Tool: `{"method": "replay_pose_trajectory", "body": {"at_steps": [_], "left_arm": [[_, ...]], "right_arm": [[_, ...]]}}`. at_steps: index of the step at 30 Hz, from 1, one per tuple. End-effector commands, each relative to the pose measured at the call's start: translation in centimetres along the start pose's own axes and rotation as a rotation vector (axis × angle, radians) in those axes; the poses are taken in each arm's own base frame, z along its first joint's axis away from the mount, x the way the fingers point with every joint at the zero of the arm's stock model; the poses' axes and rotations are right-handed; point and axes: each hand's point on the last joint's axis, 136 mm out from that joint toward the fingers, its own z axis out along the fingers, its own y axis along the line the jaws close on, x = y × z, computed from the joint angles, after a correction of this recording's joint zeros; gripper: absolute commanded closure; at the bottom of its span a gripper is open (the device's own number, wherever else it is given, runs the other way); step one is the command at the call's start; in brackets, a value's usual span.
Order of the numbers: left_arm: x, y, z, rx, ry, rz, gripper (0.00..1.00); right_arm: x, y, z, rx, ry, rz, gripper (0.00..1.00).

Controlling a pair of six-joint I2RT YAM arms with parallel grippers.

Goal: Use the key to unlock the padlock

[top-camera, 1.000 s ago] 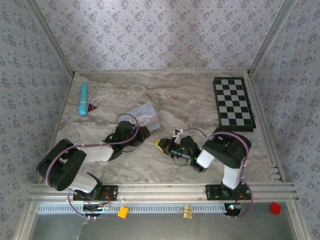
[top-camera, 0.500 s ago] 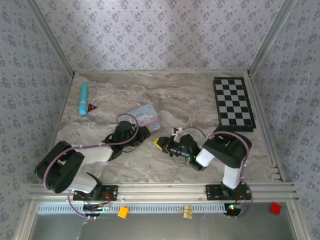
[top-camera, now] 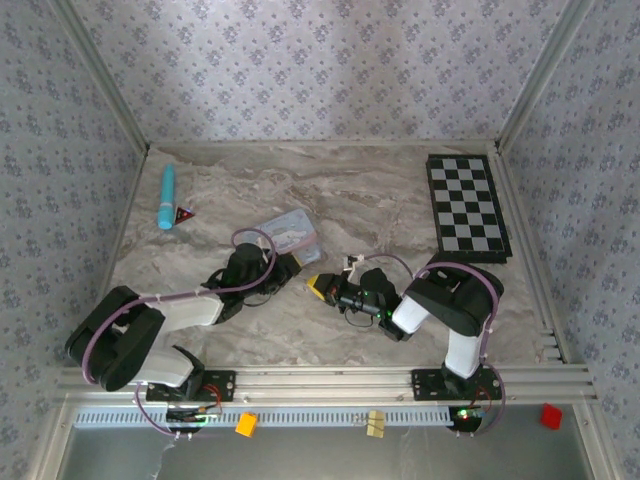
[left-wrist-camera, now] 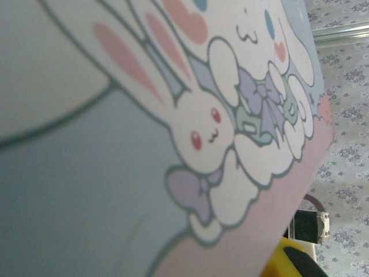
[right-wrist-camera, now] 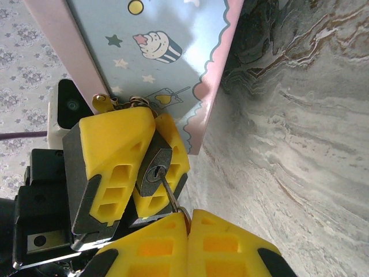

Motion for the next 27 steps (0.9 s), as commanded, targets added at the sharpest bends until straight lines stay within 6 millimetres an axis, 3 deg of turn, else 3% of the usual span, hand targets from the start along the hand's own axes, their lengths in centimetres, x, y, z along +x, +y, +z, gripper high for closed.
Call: {"method": "replay_pose_trajectory", "body": {"at_steps": [1,27], "left_arm": [[0.05,-1.52,-0.50,0.054,-0.005,0.023,1.00],[0.56,-1.01,-0.80,0.055,-0.014,0.014,1.00]], "right_arm": [[-0.65,1.46,-0.04,-0.046,-0.023,-0.005,1.00],[-0.81,2.04,0.08,-0.061,-0.026,-0.001,1.00]]}}
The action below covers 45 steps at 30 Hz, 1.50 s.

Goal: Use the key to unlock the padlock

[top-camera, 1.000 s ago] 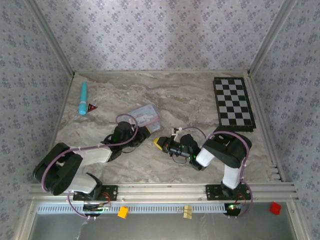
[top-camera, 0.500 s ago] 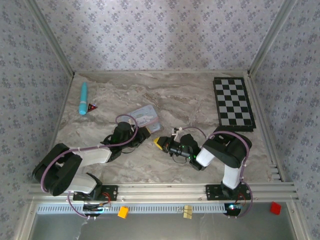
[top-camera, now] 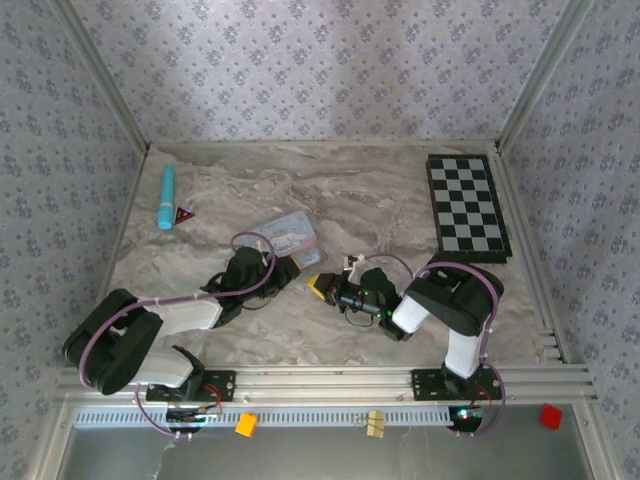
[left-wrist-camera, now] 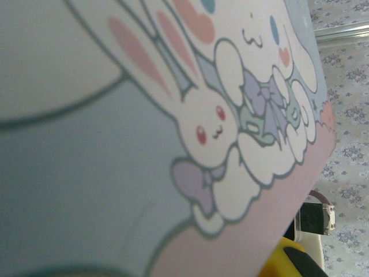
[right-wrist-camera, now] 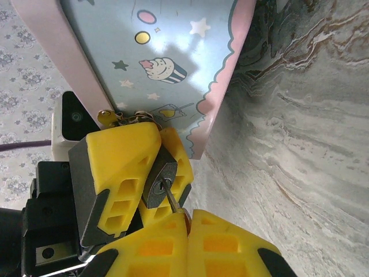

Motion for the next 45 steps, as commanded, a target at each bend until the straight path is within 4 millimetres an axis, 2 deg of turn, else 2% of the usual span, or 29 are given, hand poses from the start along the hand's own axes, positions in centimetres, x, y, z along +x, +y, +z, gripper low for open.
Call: {"method": "replay_pose_trajectory", "body": {"at_steps": [1,11,18,29,33,38,45], "left_arm": [[0.1,-1.5,-0.4,0.057,-0.005,0.006,1.00],[-0.4,-2.8,-0.7,0.096,-0.029,-0.003,1.00],[0.1,-5.0,-0.8,0.144,-0.019,0.009,1.00],[0.4,-4.7,-0.8,0.147,-0.008,0.007,1.00],[0.5,-4.7,-0.7,0.149,-0.004,0.002,1.00],[0.6,-5.5,-0.8,0.170,0.001,0.008,1.00],[1.3,-5.8,-0.4,0.170,0.031,0.017,1.00]], "right_arm": [[-0.6,2.1,0.1,-0.063,-0.021,-0.002,1.00],[0.2,1.8,0.9,-0.056,-0.004,0.000,1.00],[0.7,2.5,1.7,-0.073,0.012,-0.005,1.00],[-0.9,2.9,0.4,-0.084,-0.034,-0.014,1.00],[-0.9,3.7,0.7,-0.104,-0.025,-0.014,1.00],[-0.6,4.1,1.2,-0.113,-0.008,-0.013,1.00],[-1.1,4.8,1.2,-0.132,-0.014,-0.016,1.00]]}}
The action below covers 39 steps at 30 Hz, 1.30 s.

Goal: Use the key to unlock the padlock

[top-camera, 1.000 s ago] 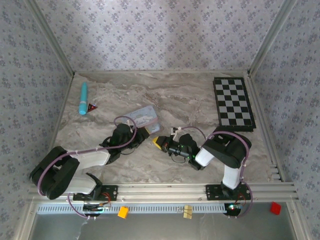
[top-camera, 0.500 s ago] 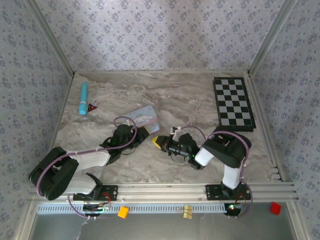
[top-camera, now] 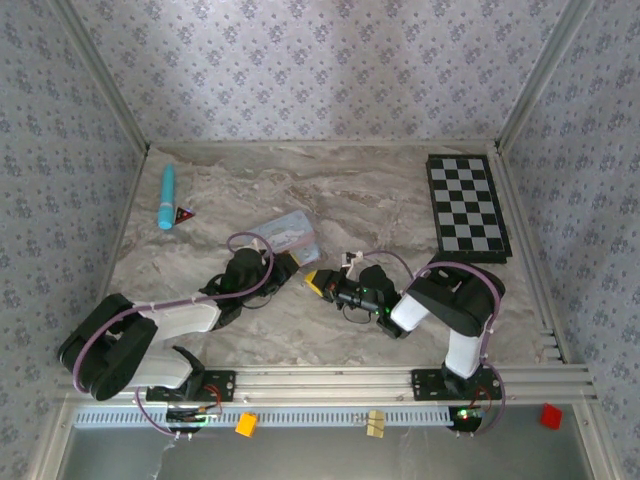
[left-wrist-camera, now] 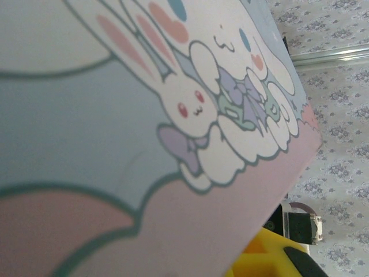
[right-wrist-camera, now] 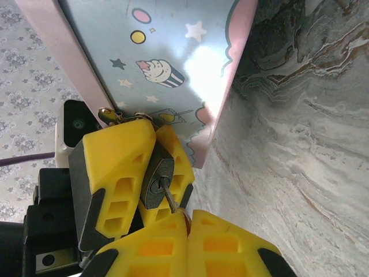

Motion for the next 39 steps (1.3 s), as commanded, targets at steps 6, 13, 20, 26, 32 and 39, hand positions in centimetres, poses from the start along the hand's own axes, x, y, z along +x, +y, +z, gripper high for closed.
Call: {"method": "replay_pose_trajectory", "body": {"at_steps": [6,13,20,26,32,39], "left_arm": [[2.9,-4.7,0.3,0.150,0.127,0.021,1.00],[3.1,-5.0,0.3,0.149,0.131,0.032,1.00],[2.9,-4.5,0.3,0.137,0.118,0.030,1.00],[2.2,-3.5,-0.2,0.101,0.076,0.033,1.00],[-0.5,-3.6,-0.2,0.120,0.011,0.018,1.00],[-0.4,-4.5,-0.2,0.131,0.014,0.034,1.00]], "right_arm": [[-1.3,4.3,1.1,-0.121,-0.015,-0.029,1.00],[-1.2,5.1,1.6,-0.141,-0.006,-0.042,1.00],[-1.1,5.0,1.4,-0.139,-0.010,-0.047,1.00],[-2.3,3.4,-0.2,-0.096,-0.079,-0.036,1.00],[-1.7,2.0,-0.5,-0.058,-0.095,-0.004,1.00],[-1.0,2.5,0.4,-0.071,-0.075,-0.010,1.00]]}}
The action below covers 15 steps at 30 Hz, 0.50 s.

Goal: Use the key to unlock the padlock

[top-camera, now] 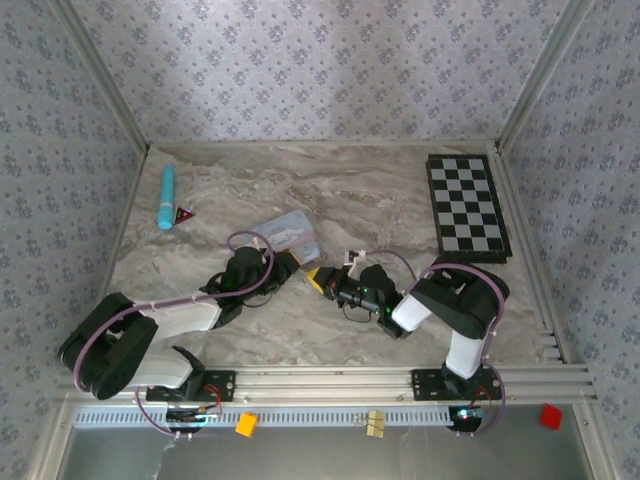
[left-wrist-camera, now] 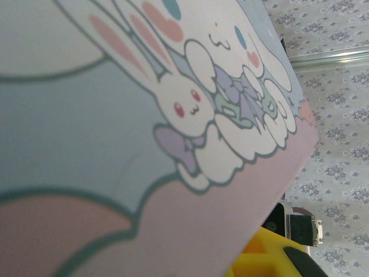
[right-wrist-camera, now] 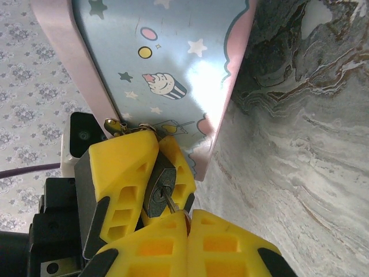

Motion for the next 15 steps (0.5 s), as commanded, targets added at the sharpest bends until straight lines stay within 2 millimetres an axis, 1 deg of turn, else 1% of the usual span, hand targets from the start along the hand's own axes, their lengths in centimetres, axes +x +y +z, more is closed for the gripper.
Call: {"method": "replay_pose_trajectory", "body": {"at_steps": [1,4,8,10,15], "left_arm": [[-0.2,-4.1,-0.4,0.125,0.012,0.042,1.00],[-0.5,-3.9,-0.5,0.120,0.002,0.038,1.00],[-1.0,-4.2,-0.6,0.125,-0.012,0.040,1.00],[-1.2,-4.6,-0.6,0.133,-0.018,0.043,1.00],[-1.4,-4.8,-0.4,0.131,-0.020,0.046,1.00]], "right_arm": [[-0.2,2.0,0.6,-0.069,-0.025,-0.008,1.00],[-0.2,1.0,0.3,-0.044,-0.036,0.002,1.00],[0.2,0.3,0.2,-0.025,-0.039,0.016,1.00],[0.5,0.4,0.4,-0.027,-0.040,0.019,1.00],[1.1,0.3,0.7,-0.026,-0.038,0.022,1.00]]}}
